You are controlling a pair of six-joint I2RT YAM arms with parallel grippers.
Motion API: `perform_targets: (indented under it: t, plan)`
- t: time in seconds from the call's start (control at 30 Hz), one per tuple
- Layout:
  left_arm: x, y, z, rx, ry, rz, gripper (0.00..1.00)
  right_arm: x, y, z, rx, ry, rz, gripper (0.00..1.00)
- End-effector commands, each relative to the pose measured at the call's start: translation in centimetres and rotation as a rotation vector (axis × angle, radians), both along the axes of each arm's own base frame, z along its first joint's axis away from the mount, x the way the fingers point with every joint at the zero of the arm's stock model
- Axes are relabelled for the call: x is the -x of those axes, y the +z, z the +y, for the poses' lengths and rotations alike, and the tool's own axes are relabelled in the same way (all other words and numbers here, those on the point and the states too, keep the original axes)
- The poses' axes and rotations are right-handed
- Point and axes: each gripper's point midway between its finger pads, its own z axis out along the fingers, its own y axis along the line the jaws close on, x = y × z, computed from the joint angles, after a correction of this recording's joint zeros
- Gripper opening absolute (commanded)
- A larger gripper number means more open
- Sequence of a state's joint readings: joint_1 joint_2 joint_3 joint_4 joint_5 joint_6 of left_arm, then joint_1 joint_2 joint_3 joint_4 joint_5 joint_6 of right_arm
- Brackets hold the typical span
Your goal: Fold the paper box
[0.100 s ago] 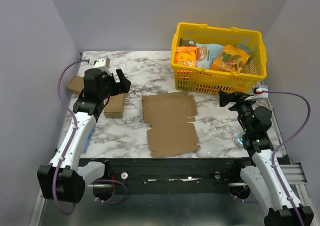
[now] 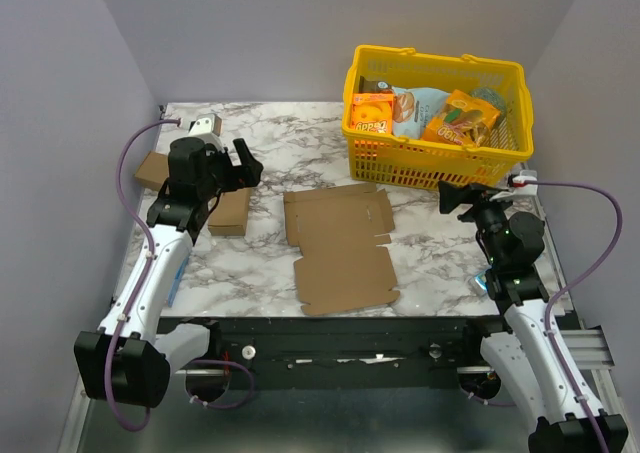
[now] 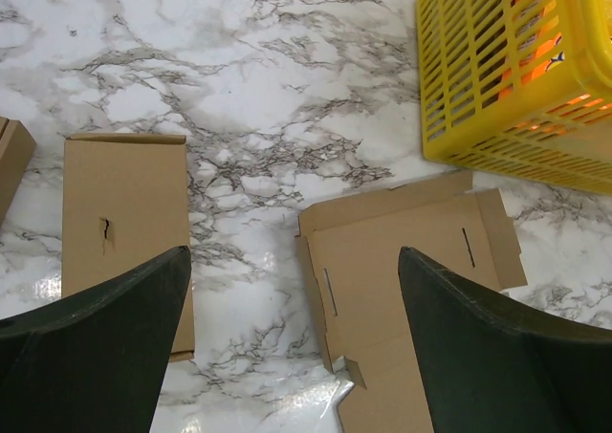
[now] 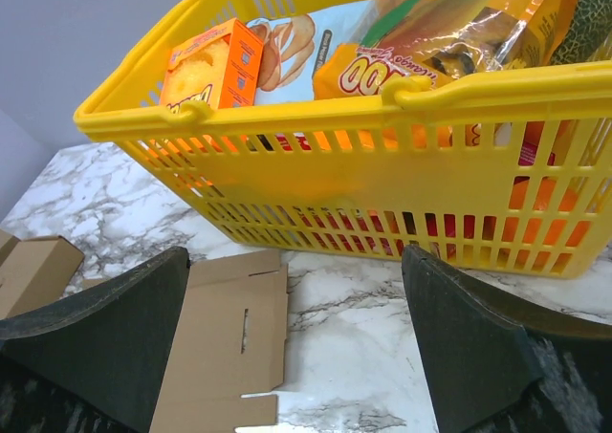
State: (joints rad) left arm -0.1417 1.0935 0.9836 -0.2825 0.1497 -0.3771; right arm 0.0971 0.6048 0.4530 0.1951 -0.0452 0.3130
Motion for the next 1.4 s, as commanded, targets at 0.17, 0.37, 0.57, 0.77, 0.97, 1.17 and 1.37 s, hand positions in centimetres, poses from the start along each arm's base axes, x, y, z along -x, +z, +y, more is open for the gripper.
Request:
perform_targets:
  t: [0.17, 0.37, 0.57, 0.77, 0.97, 1.17, 1.37]
  plan:
    - [0.2, 0.5, -0.3, -0.022, -0.027, -0.012, 0.99, 0.2, 1.4, -0.6, 0.022, -0.026, 0.013, 1.0]
    - [0.2, -2.6, -3.5, -0.169, -0.101, 0.09, 0.99, 0.0, 0.9, 0.2, 0.05, 0.024, 0.07, 0.99]
    - [1.2, -11.0, -5.4, -0.267, -0.186, 0.373, 0.99, -0.5, -1.6, 2.7, 0.052, 0.137, 0.216, 0.94]
    - [3.1, -16.9, -5.3, -0.394, -0.218, 0.547, 0.99, 0.1, -3.8, 4.6, 0.071, 0.197, 0.279, 0.93]
    - [3.5, -19.5, -6.0, -0.412, -0.262, 0.619, 0.82, 0.3, -4.5, 5.5, 0.091, 0.221, 0.295, 0.93]
    - [4.0, -20.8, -7.8, -0.364, -0.352, 0.651, 0.33, 0.4, -4.6, 6.4, 0.122, 0.269, 0.294, 0.93]
    - [3.4, -18.0, -8.6, -0.394, -0.421, 0.498, 0.0, 0.9, -3.4, 8.4, 0.158, 0.388, 0.259, 0.93]
